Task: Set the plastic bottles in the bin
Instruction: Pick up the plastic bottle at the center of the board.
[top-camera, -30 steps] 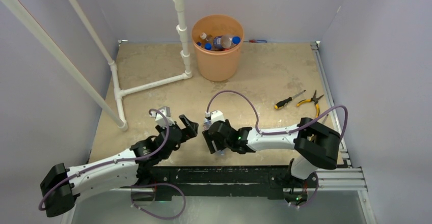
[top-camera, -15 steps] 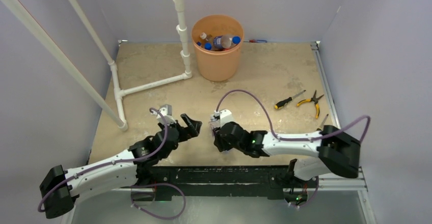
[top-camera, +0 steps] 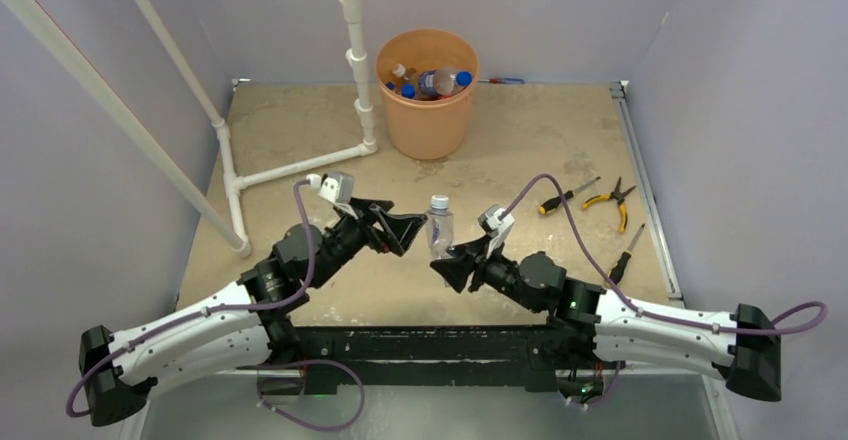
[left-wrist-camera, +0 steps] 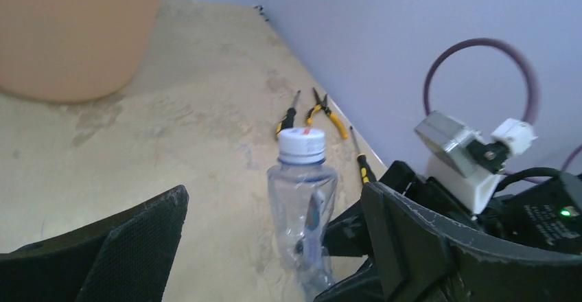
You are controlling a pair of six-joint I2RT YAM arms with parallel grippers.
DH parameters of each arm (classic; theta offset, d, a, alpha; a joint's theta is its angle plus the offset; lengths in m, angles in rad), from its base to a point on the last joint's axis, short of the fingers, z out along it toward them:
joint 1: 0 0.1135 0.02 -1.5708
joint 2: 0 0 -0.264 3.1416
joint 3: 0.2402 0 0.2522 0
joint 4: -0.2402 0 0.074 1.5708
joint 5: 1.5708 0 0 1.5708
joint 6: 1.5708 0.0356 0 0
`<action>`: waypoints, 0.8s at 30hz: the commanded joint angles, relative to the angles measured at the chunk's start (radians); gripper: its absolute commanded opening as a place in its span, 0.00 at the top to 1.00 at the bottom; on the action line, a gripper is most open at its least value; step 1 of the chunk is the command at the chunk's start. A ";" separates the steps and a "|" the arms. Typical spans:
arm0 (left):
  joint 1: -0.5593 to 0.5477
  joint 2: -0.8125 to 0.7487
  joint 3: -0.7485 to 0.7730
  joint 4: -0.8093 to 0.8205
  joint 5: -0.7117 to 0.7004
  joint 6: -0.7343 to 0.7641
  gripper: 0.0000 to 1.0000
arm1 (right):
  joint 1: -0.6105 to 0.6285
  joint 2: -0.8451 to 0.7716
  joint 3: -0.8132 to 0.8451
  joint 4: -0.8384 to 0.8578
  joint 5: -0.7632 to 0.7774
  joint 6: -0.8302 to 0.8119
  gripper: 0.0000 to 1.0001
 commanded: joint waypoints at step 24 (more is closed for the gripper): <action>0.001 0.429 0.467 -0.226 0.192 0.192 0.24 | 0.006 -0.128 -0.053 0.093 0.011 -0.090 0.74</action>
